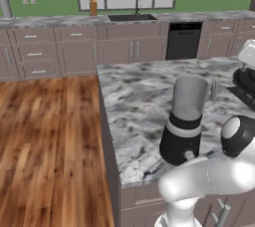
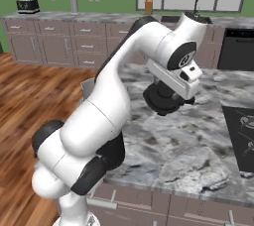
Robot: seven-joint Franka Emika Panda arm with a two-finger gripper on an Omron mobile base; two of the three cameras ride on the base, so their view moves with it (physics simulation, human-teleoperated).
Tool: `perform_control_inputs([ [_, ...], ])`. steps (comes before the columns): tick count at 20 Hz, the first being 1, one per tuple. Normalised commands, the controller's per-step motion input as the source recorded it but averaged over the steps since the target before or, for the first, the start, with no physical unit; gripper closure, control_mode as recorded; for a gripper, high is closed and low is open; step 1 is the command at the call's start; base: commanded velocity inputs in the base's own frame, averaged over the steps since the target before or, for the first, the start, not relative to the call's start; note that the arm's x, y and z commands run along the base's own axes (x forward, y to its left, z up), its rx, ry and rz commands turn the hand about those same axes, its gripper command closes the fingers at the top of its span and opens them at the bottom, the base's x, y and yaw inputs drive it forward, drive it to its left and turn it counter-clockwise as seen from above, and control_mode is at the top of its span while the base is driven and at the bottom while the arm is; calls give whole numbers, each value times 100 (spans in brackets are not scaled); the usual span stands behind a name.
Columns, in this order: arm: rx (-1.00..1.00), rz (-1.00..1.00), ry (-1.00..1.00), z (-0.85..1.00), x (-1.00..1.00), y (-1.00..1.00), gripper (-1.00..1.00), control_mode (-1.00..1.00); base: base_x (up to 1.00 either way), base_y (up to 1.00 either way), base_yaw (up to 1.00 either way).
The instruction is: Close the lid blender by securely placing the lid on top.
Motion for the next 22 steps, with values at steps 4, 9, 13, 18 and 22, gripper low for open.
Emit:
perform_control_inputs([
  [4,0,0,-1,57,-23,50,100,-100,0,0,0],
  [9,0,0,0,24,-20,66,100,-100,0,0,0],
  [13,0,1,0,35,-25,64,100,-100,0,0,0],
  [18,0,0,1,33,-19,65,100,-100,0,0,0],
  [22,0,0,6,25,-1,69,100,-100,0,0,0],
])
